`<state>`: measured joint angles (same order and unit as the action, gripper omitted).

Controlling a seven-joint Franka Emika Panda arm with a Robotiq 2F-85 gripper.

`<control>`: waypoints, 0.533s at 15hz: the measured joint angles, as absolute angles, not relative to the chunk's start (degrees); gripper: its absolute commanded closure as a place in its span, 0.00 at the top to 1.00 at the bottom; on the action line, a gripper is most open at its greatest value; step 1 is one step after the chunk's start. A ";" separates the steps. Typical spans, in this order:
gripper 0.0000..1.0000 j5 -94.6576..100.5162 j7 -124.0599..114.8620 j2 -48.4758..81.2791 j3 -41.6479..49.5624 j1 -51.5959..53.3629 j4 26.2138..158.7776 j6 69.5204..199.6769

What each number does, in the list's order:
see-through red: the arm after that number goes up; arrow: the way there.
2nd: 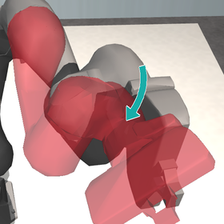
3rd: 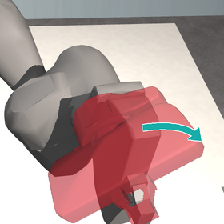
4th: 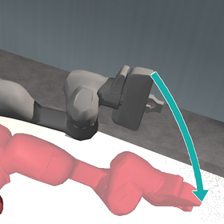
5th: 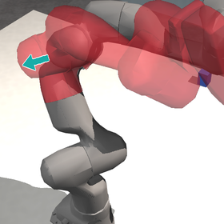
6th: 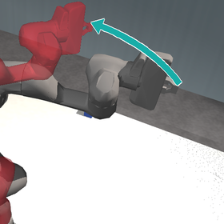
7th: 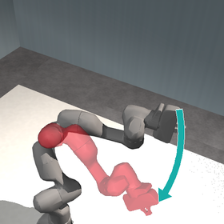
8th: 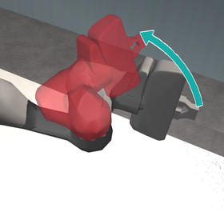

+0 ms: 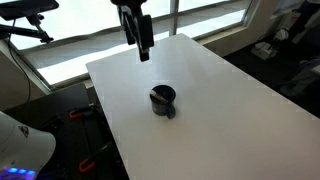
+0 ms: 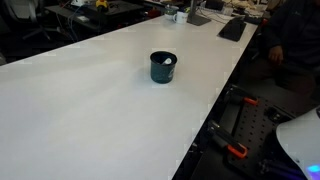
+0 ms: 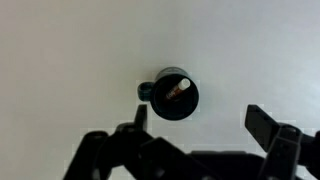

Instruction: Remove the marker from the cup

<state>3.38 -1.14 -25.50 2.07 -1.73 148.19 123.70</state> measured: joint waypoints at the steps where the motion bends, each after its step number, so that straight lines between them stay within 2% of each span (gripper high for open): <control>1: 1.00 3.35 -1.14 -24.60 2.38 -1.87 148.68 124.24; 8: 1.00 2.63 -0.60 -19.65 3.95 -2.01 149.84 128.19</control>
